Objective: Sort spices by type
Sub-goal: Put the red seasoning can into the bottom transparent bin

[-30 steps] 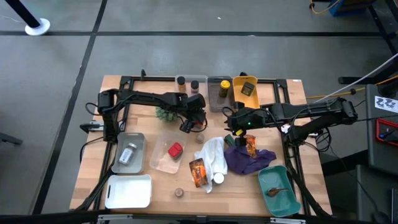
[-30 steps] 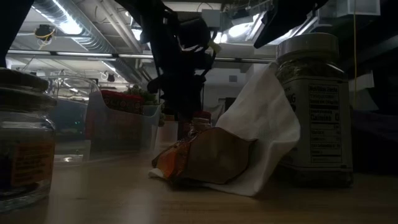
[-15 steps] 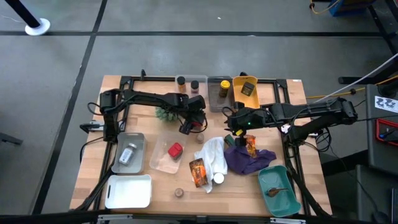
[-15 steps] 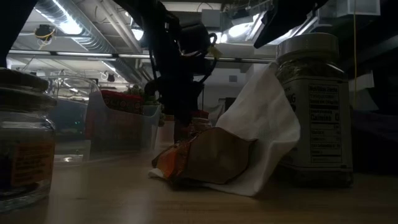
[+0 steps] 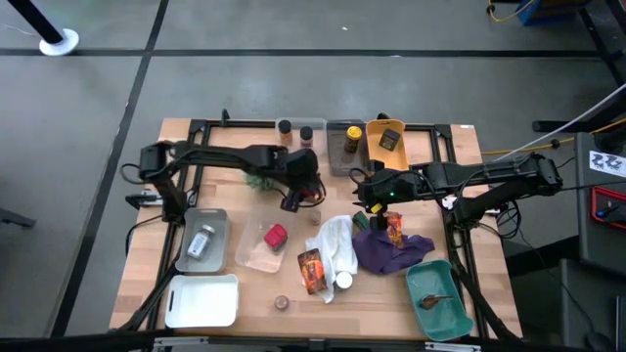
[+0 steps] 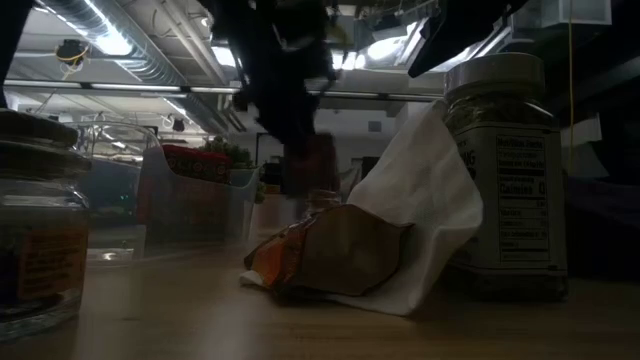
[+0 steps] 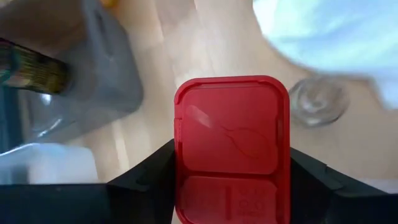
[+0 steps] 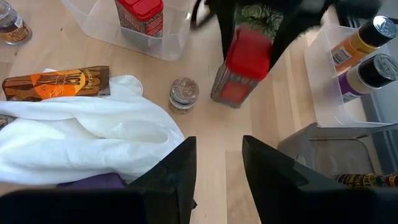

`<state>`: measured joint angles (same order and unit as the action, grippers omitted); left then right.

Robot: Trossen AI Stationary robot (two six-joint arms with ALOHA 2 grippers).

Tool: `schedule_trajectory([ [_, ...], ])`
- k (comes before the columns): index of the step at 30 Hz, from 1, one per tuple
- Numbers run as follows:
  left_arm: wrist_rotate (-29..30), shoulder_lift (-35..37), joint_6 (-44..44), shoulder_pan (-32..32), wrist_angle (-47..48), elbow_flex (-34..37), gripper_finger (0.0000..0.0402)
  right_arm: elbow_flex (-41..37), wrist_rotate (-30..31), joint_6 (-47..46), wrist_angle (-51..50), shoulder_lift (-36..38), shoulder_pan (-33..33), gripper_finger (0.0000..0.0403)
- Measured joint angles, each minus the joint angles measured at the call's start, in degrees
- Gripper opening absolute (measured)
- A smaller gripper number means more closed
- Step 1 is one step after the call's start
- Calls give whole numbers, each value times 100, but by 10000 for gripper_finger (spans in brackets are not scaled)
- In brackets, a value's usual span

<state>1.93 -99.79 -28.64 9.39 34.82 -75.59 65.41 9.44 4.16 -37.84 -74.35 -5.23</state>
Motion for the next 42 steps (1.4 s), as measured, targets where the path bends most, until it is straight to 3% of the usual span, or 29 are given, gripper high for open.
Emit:
schedule_trajectory([
  [7,287,1111,1417,-409,723,-7,200,0,-1,1,13,-2,-1,131],
  [12,522,1736,3054,-925,1798,-7,200,0,-1,1,32,-2,0,131],
  [22,1103,1866,5404,-2028,3259,-5,202,0,-1,1,50,-2,0,131],
  [26,1513,1869,6011,-2248,3308,126,204,0,-1,1,50,-2,-1,131],
  [33,1545,1862,6899,-2417,3159,832,205,0,-1,23,50,0,0,131],
  [42,1542,1866,7088,-2496,2459,1441,206,0,-1,64,69,-1,0,131],
])
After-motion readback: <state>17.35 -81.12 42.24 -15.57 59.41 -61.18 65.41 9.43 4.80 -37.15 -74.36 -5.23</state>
